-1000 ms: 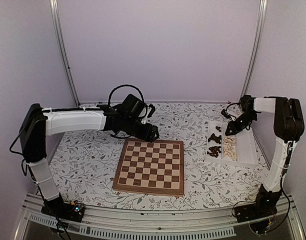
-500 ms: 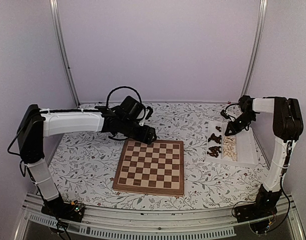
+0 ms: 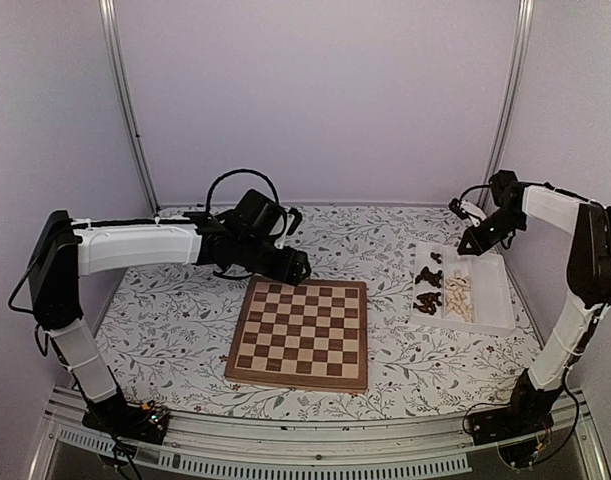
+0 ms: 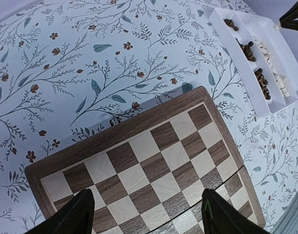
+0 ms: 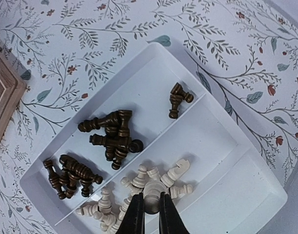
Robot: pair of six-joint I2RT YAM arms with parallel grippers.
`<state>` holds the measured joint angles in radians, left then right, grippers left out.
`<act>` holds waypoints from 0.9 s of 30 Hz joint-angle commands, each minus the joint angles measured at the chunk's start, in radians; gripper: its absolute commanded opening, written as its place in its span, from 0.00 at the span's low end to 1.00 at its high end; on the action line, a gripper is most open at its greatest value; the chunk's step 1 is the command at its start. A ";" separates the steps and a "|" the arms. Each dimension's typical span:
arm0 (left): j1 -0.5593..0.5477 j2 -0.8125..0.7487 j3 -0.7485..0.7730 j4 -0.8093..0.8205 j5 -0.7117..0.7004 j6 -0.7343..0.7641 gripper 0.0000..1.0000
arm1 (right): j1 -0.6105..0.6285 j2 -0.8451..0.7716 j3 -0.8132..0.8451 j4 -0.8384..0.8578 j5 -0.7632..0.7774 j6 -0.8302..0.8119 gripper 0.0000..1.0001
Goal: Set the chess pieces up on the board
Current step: Pick up the chess piece from the storage box, then place the chess piece on the chessboard.
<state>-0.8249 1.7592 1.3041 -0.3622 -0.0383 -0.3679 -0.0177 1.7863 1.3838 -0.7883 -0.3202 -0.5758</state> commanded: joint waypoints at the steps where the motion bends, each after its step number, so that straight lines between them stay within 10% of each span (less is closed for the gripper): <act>1: -0.014 -0.030 -0.014 0.032 -0.006 -0.009 0.77 | 0.069 -0.093 -0.046 -0.033 -0.061 0.004 0.04; 27: -0.005 -0.143 -0.109 -0.014 -0.112 -0.017 0.77 | 0.828 -0.145 -0.234 0.022 -0.169 -0.190 0.04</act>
<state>-0.8249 1.6455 1.2011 -0.3645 -0.1234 -0.3874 0.7570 1.6047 1.1744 -0.7975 -0.5091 -0.7460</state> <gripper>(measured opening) 0.773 0.100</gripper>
